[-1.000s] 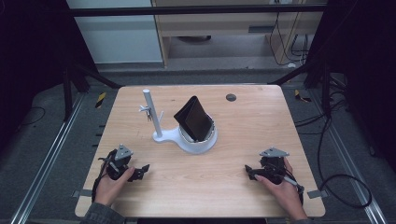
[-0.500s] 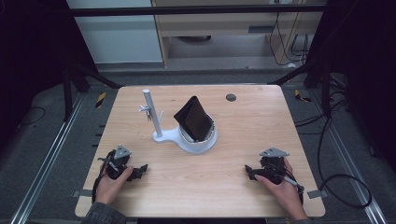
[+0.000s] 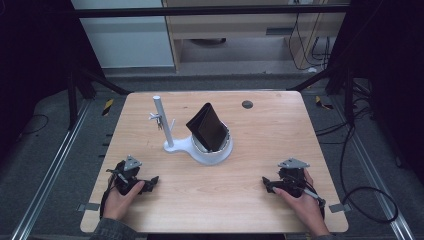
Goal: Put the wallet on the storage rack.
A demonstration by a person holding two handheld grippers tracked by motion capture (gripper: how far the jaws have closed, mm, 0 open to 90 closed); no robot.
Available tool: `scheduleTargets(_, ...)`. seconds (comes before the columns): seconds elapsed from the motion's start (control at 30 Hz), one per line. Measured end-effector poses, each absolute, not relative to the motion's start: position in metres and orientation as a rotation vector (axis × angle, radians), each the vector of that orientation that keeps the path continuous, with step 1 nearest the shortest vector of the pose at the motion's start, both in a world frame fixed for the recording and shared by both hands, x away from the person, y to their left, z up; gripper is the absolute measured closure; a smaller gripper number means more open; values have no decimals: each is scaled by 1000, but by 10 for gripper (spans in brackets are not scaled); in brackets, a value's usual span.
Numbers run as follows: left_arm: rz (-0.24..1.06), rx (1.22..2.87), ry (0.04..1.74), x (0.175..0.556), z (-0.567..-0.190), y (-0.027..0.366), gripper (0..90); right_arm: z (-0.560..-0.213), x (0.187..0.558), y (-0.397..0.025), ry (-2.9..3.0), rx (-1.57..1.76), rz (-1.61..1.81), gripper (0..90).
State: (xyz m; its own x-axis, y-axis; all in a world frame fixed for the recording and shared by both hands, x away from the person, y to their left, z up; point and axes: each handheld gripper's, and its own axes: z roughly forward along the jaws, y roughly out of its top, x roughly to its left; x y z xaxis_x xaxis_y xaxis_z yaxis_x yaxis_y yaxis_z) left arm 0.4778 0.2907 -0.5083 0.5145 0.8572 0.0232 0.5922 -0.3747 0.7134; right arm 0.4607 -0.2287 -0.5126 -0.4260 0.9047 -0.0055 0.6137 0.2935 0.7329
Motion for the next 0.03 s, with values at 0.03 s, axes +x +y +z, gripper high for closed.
scheduleTargets(0.03, 523, 2103, 1178, 478, -508, 291, 9, -513, 461, -229, 2146, 1358, 931, 53)
